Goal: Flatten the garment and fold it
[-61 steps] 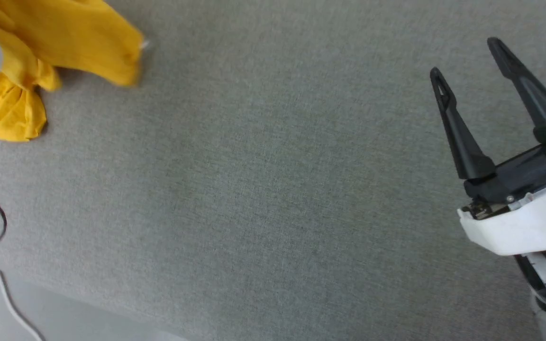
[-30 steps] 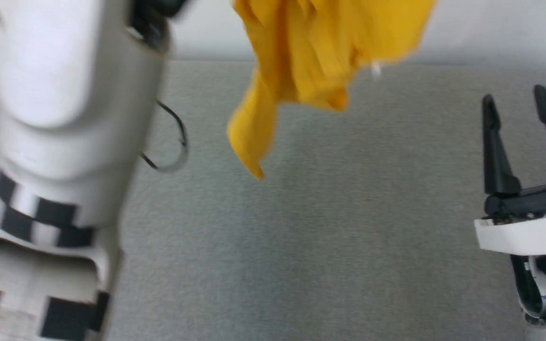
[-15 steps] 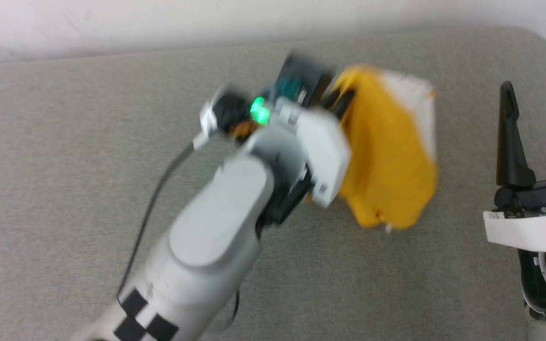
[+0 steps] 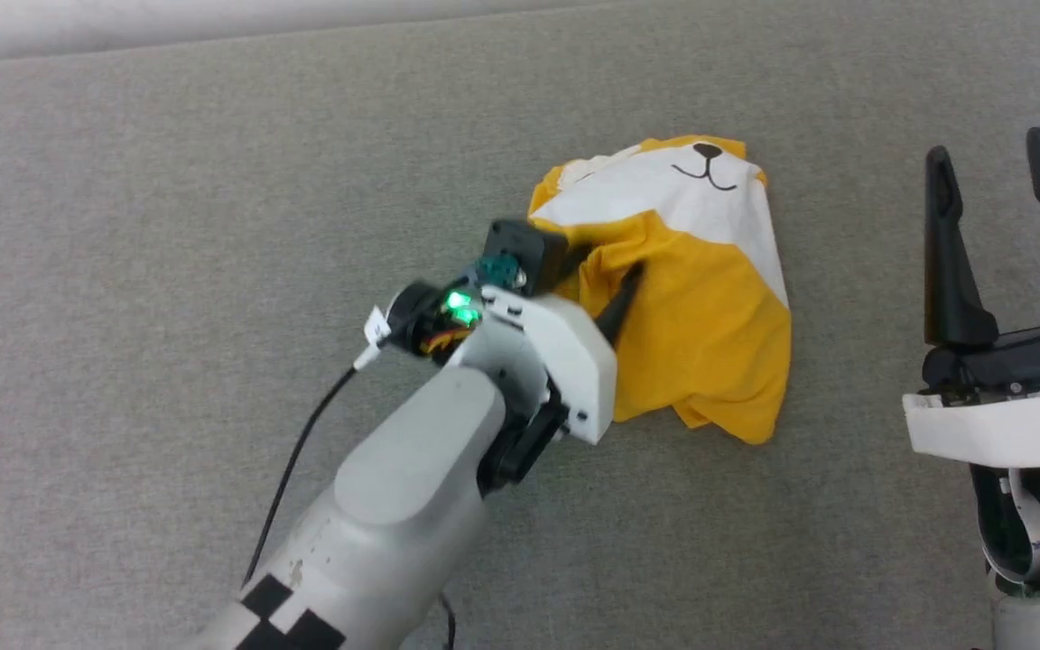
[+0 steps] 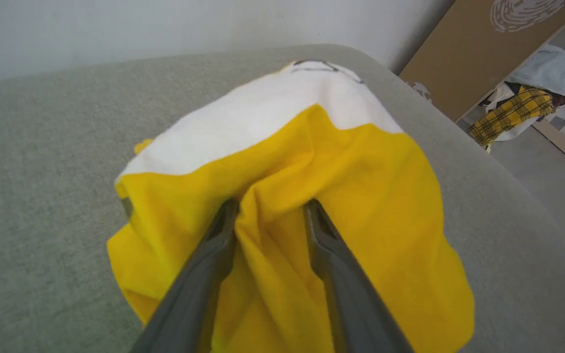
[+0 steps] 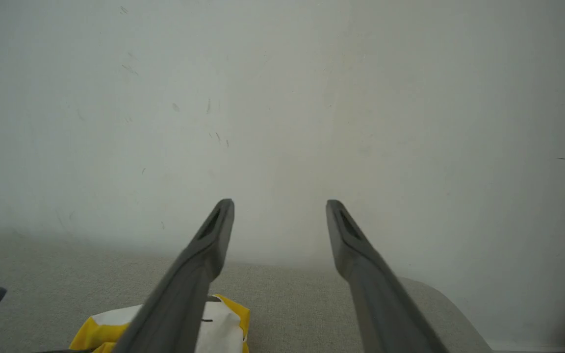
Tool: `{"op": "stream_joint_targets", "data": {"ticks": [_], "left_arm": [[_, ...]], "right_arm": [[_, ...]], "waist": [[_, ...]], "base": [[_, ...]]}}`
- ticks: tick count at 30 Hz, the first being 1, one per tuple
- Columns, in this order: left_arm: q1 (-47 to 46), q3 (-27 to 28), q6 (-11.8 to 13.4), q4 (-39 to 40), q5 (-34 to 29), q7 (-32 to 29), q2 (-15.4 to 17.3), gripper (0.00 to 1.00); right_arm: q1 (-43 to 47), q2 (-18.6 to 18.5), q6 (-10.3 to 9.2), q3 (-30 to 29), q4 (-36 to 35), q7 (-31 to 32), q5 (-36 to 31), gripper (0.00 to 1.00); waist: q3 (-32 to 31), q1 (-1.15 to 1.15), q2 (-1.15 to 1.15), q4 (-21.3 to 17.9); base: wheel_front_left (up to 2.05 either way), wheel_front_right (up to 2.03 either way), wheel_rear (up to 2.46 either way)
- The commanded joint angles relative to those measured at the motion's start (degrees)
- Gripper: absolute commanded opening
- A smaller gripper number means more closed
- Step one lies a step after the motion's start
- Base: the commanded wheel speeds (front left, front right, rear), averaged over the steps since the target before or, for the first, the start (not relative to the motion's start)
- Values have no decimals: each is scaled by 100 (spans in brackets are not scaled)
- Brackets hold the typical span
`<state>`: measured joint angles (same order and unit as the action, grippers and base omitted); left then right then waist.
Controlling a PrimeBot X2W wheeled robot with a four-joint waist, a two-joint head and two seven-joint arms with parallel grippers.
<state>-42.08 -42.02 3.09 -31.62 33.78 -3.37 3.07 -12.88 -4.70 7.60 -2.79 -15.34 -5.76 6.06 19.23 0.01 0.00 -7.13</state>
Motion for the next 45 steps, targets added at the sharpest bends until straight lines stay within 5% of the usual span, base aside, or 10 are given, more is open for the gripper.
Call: {"op": "stream_joint_targets", "data": {"ticks": [1,7,16,19,27,34,45], "left_arm": [[-169,-6,49,101,91,150,-17,100],[-276,359,202,703,204,962,158,100],[987,1123,893,2760,-444,1772,1734,100],[1744,1410,1240,3540,-713,1824,2025,100],[3718,2156,1811,4705,-1621,1835,1746,100],[4125,2437,1271,4668,-1821,1836,1072,100],[3857,2834,595,4556,-2221,1836,600,100]], "right_arm": [[-77,-19,-11,31,34,-9,25,100],[96,-14,-11,-57,77,81,-10,100],[538,48,-11,-223,34,225,26,100],[712,82,-11,-288,37,233,43,100],[1124,142,-11,-387,249,175,153,100],[1258,92,-11,-480,325,247,232,100],[747,-955,-11,-4,811,1275,494,100]], "waist": [[-138,-1,0,156],[-515,-1,0,465],[-723,-1,0,693],[-721,-1,0,741],[-737,-1,0,774],[-632,-1,0,917],[-235,-1,0,1077]], "base": [[0,0,0],[0,0,0],[0,0,0],[0,0,0],[0,0,0],[0,0,0],[0,0,0]]}}
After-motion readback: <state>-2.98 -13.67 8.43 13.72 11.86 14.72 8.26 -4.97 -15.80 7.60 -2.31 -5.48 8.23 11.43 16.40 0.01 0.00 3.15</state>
